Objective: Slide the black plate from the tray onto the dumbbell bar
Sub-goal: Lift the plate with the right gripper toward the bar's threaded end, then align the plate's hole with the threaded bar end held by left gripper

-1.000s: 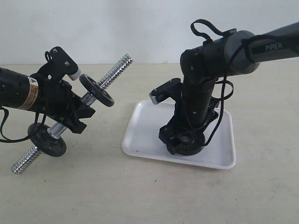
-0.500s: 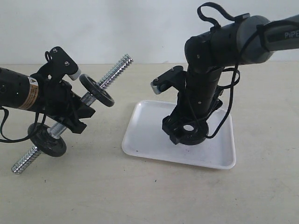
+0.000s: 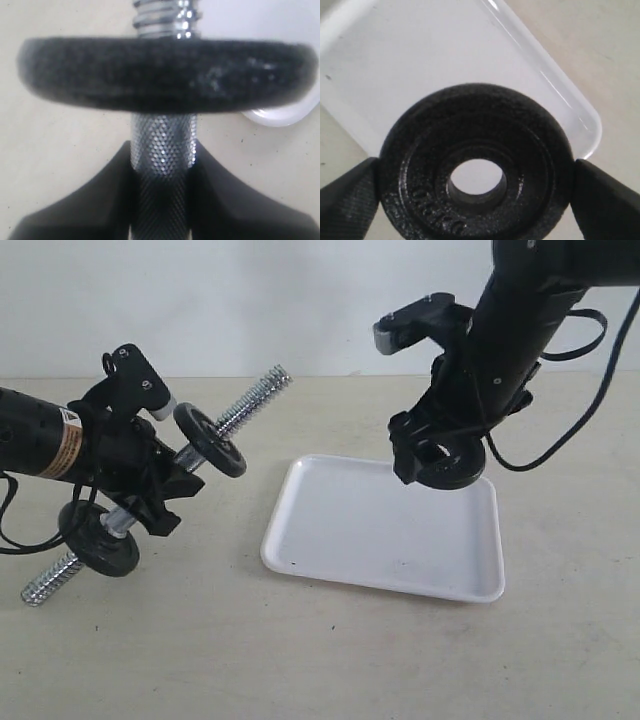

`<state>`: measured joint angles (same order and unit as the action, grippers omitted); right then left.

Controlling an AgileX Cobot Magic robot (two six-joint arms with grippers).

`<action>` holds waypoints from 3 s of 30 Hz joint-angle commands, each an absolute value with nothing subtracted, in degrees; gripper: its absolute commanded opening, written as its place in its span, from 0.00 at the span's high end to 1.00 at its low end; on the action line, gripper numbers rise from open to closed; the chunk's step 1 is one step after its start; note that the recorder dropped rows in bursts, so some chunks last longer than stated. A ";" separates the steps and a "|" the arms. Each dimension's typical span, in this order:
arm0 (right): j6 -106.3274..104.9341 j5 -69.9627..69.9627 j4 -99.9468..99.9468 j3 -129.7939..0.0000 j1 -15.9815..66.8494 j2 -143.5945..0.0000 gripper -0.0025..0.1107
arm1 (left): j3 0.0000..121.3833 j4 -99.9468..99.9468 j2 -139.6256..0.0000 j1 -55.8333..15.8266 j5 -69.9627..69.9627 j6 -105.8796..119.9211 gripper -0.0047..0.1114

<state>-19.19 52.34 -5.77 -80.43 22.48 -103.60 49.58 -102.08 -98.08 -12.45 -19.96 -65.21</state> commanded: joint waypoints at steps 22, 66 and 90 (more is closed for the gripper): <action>-45.52 57.85 -40.80 -80.70 20.51 -100.26 0.98 | 50.40 -99.95 -94.68 -12.55 -18.90 -45.52 0.92; -63.12 55.34 -67.98 -80.70 20.51 -104.80 0.98 | 50.40 -97.85 -94.68 -12.55 -20.11 -51.84 0.92; -66.76 63.59 -73.09 -80.70 13.57 -107.73 0.98 | 50.40 -97.85 -94.68 -12.64 -21.66 -53.74 0.92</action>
<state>-65.89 61.70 -69.23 -80.43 13.79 -107.26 48.54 -102.04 -97.79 -12.45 -18.79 -51.82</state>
